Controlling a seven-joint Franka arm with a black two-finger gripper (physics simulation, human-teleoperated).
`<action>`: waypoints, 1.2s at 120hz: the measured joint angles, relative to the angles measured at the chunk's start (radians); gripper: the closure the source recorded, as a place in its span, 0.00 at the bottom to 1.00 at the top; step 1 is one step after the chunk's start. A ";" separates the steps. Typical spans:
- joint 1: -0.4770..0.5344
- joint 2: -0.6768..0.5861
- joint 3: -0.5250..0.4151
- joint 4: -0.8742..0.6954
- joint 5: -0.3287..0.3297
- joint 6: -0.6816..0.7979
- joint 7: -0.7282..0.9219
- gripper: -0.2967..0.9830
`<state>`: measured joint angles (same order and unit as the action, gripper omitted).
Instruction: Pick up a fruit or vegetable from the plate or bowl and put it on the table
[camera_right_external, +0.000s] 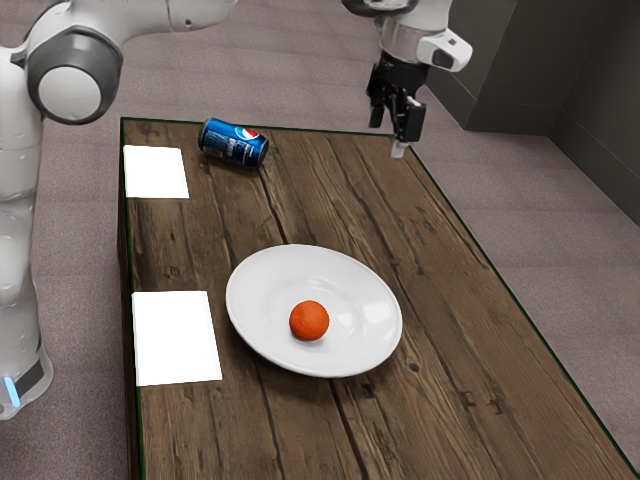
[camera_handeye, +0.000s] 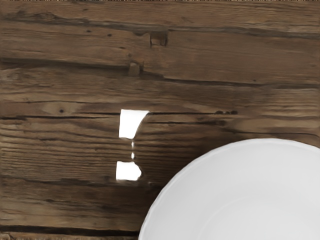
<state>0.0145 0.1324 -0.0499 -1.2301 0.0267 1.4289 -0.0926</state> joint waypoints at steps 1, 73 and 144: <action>0.000 0.000 0.000 0.000 0.000 0.000 0.000 0.23; -0.022 -0.057 -0.082 -0.239 -0.046 -0.002 -0.050 0.23; -0.023 -0.295 -0.199 -0.800 -0.170 0.375 0.016 0.24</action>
<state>-0.0087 -0.1627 -0.2486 -2.0301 -0.1438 1.8039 -0.0768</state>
